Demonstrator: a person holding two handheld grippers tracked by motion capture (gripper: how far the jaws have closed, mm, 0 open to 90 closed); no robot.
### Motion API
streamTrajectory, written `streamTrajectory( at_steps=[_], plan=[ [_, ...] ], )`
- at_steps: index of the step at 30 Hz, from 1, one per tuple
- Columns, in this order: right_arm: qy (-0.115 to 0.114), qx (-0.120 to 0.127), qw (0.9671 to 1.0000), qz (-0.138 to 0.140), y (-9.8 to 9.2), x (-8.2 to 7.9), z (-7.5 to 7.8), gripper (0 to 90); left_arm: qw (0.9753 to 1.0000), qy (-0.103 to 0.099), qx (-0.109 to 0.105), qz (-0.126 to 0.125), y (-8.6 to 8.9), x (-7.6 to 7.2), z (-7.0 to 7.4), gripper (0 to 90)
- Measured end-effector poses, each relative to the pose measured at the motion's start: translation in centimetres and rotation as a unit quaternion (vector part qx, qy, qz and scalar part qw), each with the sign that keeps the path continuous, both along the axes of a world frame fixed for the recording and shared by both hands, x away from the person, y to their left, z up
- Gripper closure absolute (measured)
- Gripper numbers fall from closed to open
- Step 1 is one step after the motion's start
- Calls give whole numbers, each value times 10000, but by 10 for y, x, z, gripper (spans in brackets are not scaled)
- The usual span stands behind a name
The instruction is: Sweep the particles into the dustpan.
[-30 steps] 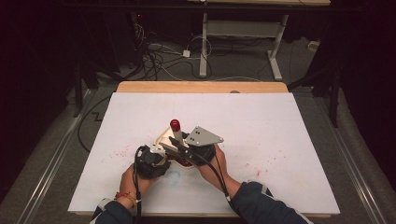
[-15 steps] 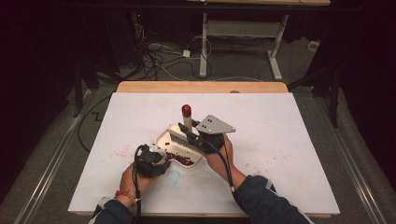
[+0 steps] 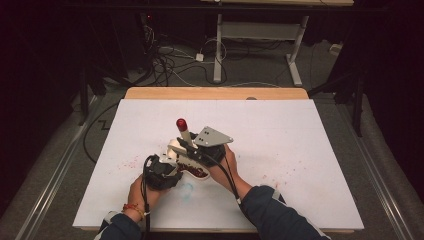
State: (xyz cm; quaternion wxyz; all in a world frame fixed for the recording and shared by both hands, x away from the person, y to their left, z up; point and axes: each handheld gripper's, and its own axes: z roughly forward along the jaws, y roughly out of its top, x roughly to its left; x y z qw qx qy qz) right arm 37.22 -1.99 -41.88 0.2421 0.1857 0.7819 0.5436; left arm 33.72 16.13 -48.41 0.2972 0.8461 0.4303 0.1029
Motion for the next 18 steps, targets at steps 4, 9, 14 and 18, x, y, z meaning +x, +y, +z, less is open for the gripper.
streamTrajectory(
  at_steps=[4, 9, 14, 18],
  plan=[
    [87, 37, 9999, 124, 0, -6, 3, 701, 10000, 1, -20, 6, 0, 0, 0, 633],
    [104, 88, 9999, 58, -9, -9, 10, 701, 9999, -21, -95, 50, 1, 0, -1, 633],
    [212, 199, 9996, -22, -26, -11, 22, 701, 10000, -6, -83, 32, 5, -1, -1, 633],
    [182, 174, 9997, -18, -43, -15, 32, 701, 9999, -14, -101, 45, 9, -2, -1, 633]
  ],
)
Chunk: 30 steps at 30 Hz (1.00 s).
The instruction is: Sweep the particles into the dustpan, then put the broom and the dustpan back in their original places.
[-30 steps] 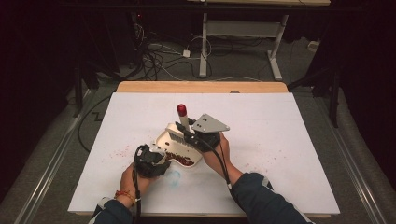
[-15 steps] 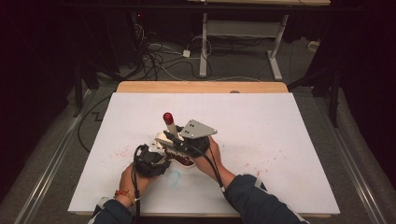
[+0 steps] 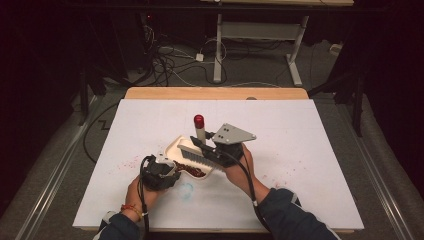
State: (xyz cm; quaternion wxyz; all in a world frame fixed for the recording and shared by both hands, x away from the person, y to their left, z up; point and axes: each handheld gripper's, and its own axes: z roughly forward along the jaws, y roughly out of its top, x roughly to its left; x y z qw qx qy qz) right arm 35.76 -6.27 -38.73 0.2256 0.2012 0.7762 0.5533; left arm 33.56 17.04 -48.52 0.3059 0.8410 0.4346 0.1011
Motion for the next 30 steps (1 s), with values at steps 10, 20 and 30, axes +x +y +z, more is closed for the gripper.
streamTrajectory(
  at_steps=[10, 20, 30],
  plan=[
    [-38, 47, 9999, -133, -66, -16, 20, 701, 9999, -97, 44, 45, 4, -4, -1, 633],
    [18, -51, 9994, -351, -138, -39, 32, 700, 9999, -74, 42, -62, 8, -2, -1, 633],
    [307, -287, 9984, -386, -197, -66, 35, 700, 9999, -135, 50, 94, 12, -1, 2, 634]
  ],
)
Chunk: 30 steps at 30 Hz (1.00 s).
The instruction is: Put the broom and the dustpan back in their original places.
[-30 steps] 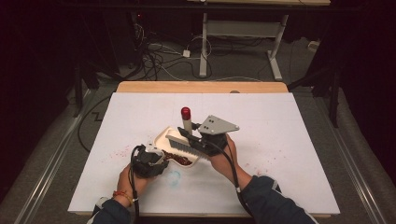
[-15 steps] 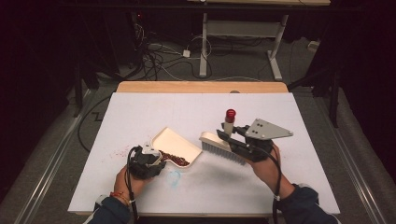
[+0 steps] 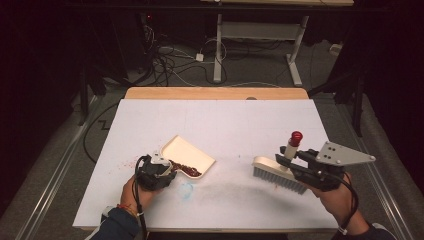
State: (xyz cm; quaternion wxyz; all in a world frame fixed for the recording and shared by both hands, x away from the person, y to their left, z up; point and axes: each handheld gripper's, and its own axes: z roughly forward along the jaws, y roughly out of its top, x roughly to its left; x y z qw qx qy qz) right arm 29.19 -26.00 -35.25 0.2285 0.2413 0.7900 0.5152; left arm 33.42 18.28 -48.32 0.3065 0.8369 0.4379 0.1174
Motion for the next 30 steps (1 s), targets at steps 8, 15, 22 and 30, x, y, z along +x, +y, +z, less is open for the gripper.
streamTrajectory(
  at_steps=[8, 15, 22, 30],
  plan=[
    [565, -68, 9983, 78, -30, 6, -5, 699, 9990, -36, -43, 442, 16, 3, -2, 634],
    [1018, -402, 9937, 241, -30, 29, -21, 697, 9952, -97, -97, 972, 35, 9, -5, 634],
    [1228, -521, 9908, 245, -27, 63, -21, 670, 9930, -87, -50, 1179, 35, 21, -6, 634],
    [1286, -757, 9877, -463, -20, 105, -26, 607, 9912, 163, -578, 1180, 28, 17, -7, 581]
  ],
)
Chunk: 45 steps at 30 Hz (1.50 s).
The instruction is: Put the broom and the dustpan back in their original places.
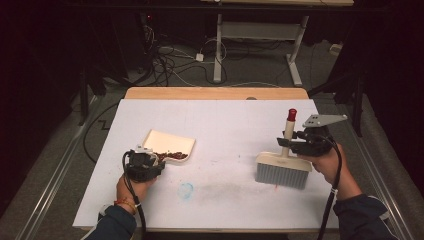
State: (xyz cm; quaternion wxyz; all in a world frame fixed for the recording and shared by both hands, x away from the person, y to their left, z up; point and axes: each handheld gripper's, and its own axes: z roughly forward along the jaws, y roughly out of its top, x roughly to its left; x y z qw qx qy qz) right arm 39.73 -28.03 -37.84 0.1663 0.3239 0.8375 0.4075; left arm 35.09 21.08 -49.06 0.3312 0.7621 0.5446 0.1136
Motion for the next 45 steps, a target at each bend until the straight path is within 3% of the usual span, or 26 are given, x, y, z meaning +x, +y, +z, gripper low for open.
streamTrajectory(
  at_steps=[1, 3, 8, 13, 14, 17, 20, 24, 25, 26, 28, 31, 34, 38, 39, 45],
  plan=[
    [16, 28, 10000, -30, 1, 4, -1, 601, 10000, 2, -12, -28, -1, -2, 1, 571],
    [-44, -144, 9995, -277, 4, 12, -4, 572, 9999, 19, -14, -120, -3, -5, 1, 552],
    [-106, -315, 9957, -864, 8, 34, -16, 529, 9994, 73, -151, -312, -4, -13, 2, 512],
    [-109, -311, 9920, -1216, 11, 48, -26, 491, 9979, -45, -320, -562, -5, -17, 2, 484],
    [-142, -294, 9916, -1249, 12, 49, -28, 483, 9968, -157, -376, -683, -6, -20, 3, 478],
    [-239, -315, 9907, -1302, 15, 51, -31, 458, 9933, -538, -172, -1012, -10, -26, 8, 427],
    [-300, -306, 9908, -1283, 18, 49, -32, 435, 9896, -856, -69, -1155, -11, -30, 13, 358],
    [-451, -180, 9903, -1301, 16, 44, -33, 411, 9854, -1144, 145, -1255, -9, -33, 17, 346],
    [-479, -130, 9904, -1288, 16, 42, -33, 399, 9847, -1250, 238, -1188, -10, -35, 17, 322],
    [-511, -89, 9905, -1274, 16, 41, -32, 397, 9835, -1331, 355, -1172, -11, -36, 18, 243],
    [-615, -32, 9901, -1261, 16, 38, -31, 372, 9792, -1511, 475, -1270, -13, -40, 19, 231],
    [-712, 69, 9899, -1227, 16, 33, -28, 319, 9738, -1697, 694, -1348, -15, -43, 21, 193],
    [-879, 143, 9897, -1125, 16, 26, -24, 265, 9699, -1883, 733, -1360, -15, -45, 25, 175],
    [-1232, 258, 9868, -1017, 18, 12, -17, 215, 9648, -2058, 753, -1452, -14, -50, 29, 171],
    [-1289, 271, 9861, -1014, 18, 8, -15, 209, 9610, -2179, 837, -1485, -14, -52, 29, 172],
    [-1539, 377, 9839, -824, 18, -8, -8, 192, 9574, -2202, 861, -1656, -12, -59, 27, 172]
  ],
)
